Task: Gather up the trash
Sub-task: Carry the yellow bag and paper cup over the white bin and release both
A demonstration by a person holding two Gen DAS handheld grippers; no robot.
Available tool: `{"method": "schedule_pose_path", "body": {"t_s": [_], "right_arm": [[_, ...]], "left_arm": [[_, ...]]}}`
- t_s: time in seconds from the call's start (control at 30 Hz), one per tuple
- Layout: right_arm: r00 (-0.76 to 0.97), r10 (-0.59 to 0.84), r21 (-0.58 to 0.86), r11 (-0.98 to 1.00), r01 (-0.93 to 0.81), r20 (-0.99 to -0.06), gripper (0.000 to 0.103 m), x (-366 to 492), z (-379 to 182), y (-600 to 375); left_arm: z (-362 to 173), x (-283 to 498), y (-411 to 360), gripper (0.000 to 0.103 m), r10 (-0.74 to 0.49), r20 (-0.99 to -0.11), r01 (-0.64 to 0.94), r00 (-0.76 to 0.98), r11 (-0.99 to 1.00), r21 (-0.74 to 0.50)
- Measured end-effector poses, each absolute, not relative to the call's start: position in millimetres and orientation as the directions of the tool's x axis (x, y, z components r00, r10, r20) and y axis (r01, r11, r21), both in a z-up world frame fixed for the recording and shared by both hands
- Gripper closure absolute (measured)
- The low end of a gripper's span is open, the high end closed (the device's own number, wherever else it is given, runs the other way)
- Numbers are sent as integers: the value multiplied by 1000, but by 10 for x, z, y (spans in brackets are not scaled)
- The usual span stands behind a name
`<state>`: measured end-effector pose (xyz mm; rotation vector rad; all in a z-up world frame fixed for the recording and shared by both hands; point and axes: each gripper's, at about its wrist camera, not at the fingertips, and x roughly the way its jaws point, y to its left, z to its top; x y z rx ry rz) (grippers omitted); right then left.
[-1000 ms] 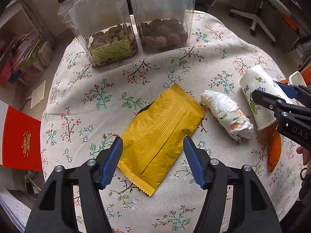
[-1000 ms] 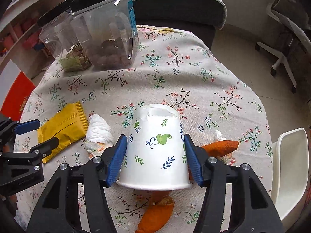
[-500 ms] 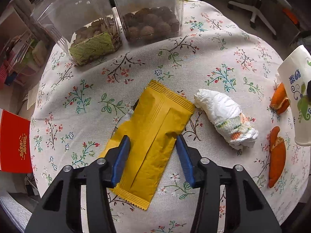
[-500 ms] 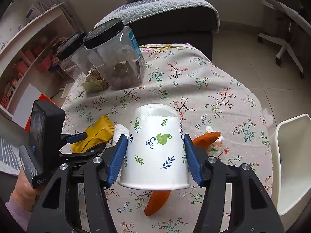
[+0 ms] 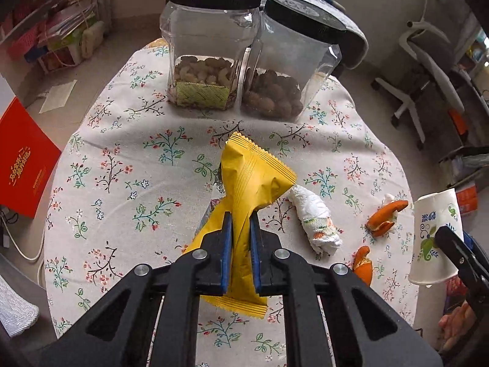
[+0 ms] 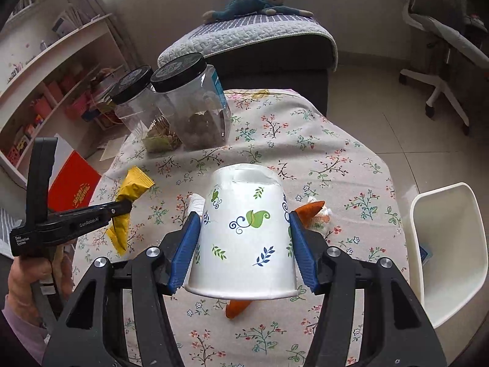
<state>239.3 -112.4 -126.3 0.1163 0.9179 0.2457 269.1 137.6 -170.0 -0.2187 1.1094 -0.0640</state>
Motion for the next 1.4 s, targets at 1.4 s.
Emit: {"method": "schedule_pose_path", "body": {"t_s": [1.4], "right_arm": [[868, -194, -40, 979, 198, -457, 45, 1866, -639, -2108]], "left_arm": [[-641, 2181, -493, 92, -32, -542, -9, 840, 997, -72]]}}
